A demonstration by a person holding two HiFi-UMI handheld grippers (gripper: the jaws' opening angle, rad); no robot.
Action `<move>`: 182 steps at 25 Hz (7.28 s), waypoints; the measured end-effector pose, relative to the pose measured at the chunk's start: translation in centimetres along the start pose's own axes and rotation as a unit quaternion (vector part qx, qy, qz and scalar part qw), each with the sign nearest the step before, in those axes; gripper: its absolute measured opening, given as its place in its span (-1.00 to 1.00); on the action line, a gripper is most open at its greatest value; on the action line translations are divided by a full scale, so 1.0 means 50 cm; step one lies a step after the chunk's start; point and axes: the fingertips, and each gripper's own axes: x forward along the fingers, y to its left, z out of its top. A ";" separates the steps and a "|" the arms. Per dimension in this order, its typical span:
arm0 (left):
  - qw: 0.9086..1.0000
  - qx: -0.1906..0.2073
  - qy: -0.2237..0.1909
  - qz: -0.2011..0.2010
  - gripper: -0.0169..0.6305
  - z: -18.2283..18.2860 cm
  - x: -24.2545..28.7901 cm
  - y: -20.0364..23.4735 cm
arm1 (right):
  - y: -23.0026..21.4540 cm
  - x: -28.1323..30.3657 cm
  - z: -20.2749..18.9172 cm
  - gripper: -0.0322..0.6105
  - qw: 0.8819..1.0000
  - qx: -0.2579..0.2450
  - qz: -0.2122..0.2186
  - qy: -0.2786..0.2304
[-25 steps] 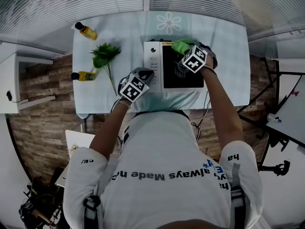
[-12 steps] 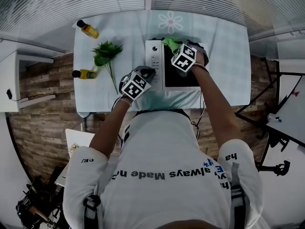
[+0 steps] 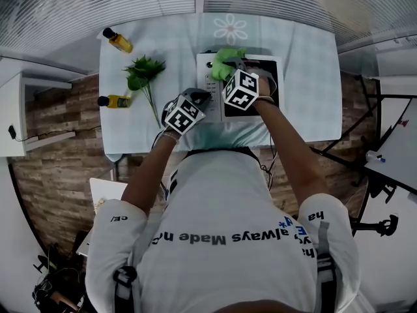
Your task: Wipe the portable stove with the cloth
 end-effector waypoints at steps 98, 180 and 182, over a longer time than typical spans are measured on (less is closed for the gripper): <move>0.999 -0.007 0.045 -0.022 -0.91 0.003 0.000 0.001 | 0.318 -0.230 -0.518 -0.83 0.953 0.278 0.046 0.108; 0.991 -0.124 -0.030 0.039 -0.91 -0.061 -0.068 -0.062 | -0.173 0.154 -0.283 -0.83 0.975 -0.046 0.194 0.101; 0.991 -0.127 -0.029 0.037 -0.91 -0.065 -0.064 -0.066 | -0.162 0.165 -0.249 -0.83 0.975 -0.051 0.197 0.091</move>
